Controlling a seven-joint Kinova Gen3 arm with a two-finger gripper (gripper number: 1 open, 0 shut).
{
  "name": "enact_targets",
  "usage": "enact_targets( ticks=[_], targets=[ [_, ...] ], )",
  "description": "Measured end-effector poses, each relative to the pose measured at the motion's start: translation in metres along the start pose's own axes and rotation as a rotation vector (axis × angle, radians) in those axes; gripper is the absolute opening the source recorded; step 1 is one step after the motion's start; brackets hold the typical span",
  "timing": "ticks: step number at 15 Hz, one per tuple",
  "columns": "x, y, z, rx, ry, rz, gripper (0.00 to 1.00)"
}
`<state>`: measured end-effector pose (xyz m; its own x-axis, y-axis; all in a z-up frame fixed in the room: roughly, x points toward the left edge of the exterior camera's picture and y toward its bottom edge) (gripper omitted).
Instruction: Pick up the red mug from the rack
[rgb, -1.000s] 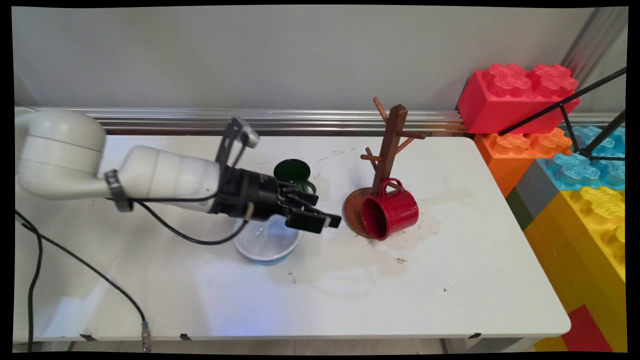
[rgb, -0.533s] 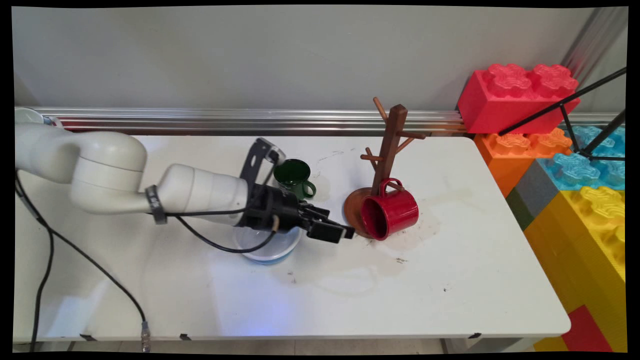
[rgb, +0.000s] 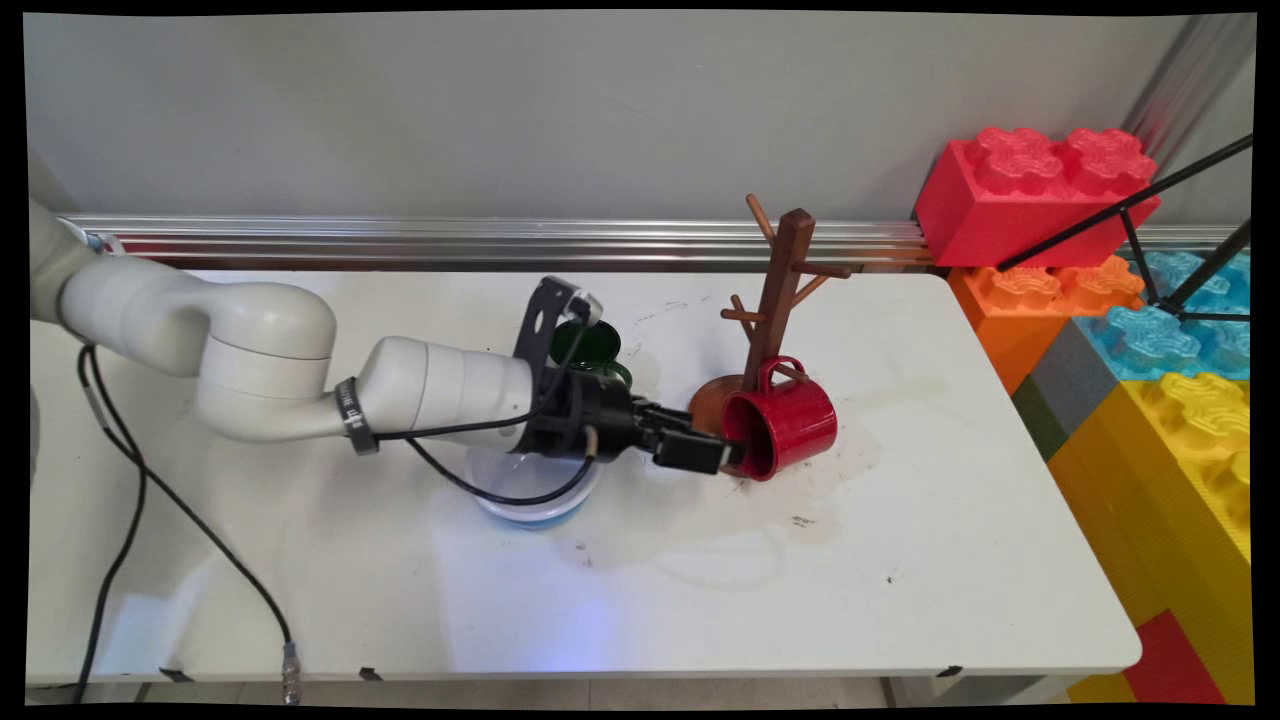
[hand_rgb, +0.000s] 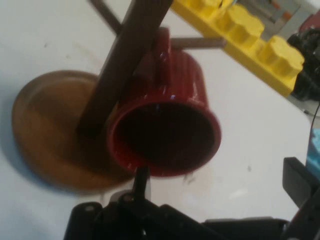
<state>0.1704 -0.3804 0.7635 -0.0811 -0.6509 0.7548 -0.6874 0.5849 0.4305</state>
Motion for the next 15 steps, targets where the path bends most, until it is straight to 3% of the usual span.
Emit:
enact_targets(
  ticks=[6, 15],
  targets=[
    [0.003, 0.011, 0.017, -0.026, 0.067, -0.012, 1.00],
    [-0.005, 0.017, 0.043, -0.032, 0.092, -0.033, 1.00]
  ],
)
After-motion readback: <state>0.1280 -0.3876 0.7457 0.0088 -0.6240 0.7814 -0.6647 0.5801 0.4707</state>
